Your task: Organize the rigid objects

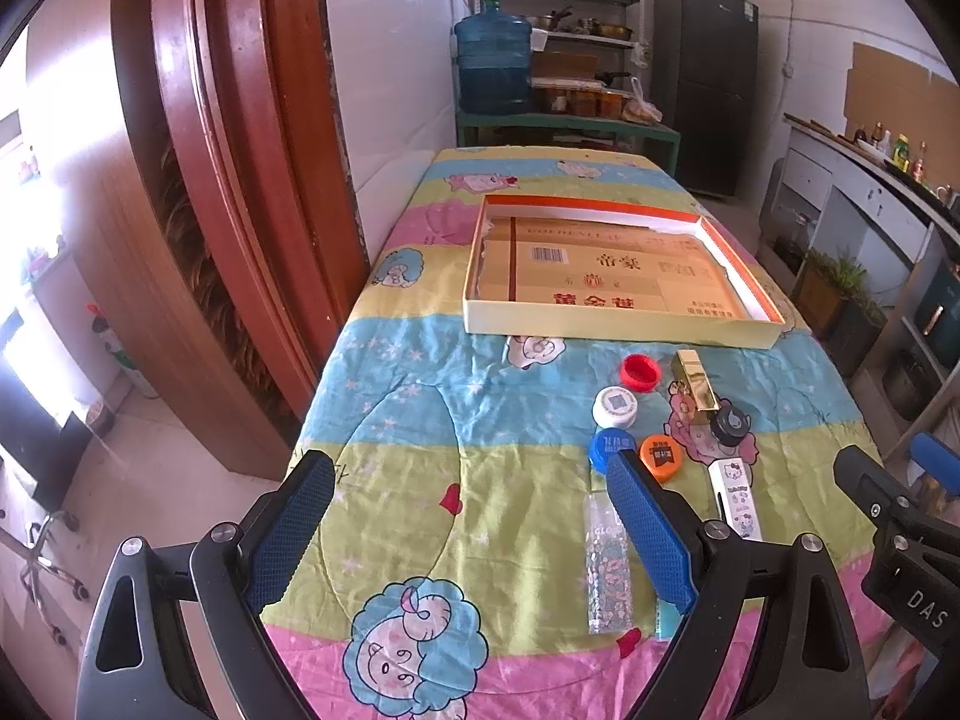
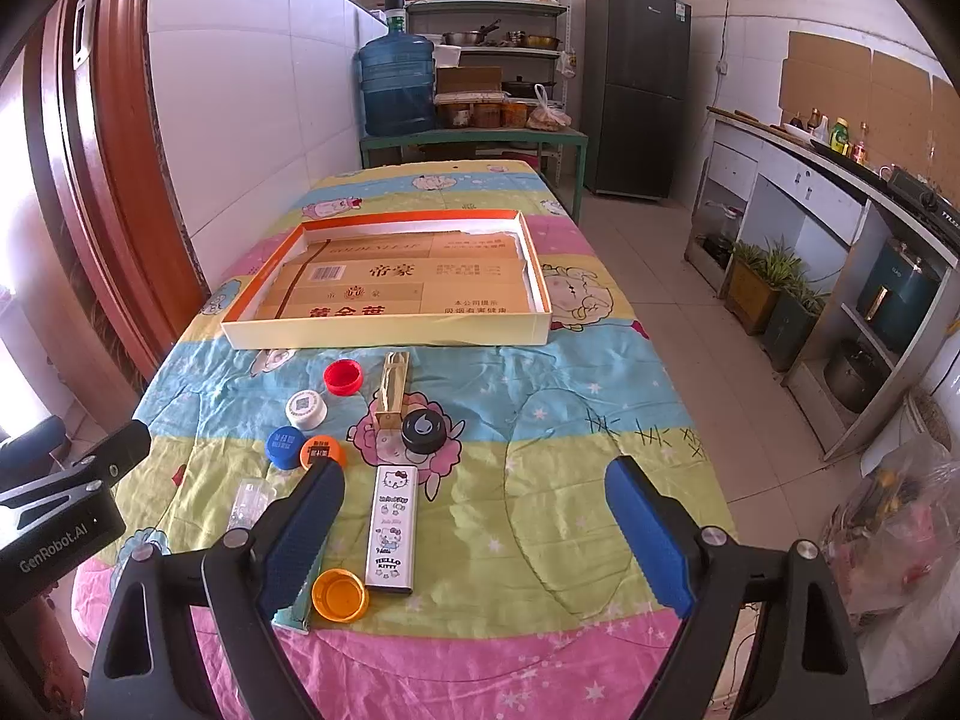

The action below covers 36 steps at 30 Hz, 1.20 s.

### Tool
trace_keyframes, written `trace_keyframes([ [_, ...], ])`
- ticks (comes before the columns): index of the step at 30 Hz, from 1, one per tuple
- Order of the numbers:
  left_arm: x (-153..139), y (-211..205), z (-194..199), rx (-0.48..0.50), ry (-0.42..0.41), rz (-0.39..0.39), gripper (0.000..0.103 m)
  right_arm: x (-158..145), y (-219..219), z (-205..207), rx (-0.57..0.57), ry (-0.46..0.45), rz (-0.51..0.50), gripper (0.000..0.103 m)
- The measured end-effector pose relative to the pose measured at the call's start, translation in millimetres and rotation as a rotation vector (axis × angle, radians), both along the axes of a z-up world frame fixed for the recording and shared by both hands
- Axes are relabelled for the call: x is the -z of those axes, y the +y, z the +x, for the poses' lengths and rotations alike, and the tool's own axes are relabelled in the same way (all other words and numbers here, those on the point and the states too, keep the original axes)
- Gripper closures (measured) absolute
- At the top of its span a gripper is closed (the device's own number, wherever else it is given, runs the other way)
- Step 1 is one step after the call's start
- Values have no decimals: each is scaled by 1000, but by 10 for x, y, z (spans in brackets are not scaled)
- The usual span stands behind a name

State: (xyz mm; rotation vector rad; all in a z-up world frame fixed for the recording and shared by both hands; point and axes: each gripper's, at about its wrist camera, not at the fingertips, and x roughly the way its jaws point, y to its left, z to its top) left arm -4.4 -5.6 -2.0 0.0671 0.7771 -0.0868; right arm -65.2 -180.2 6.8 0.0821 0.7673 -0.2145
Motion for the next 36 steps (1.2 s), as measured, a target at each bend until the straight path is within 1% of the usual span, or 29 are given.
trace_keyframes([
  [36, 62, 19, -18, 1, 5, -2, 10, 48, 25, -8, 1, 10, 3, 14],
])
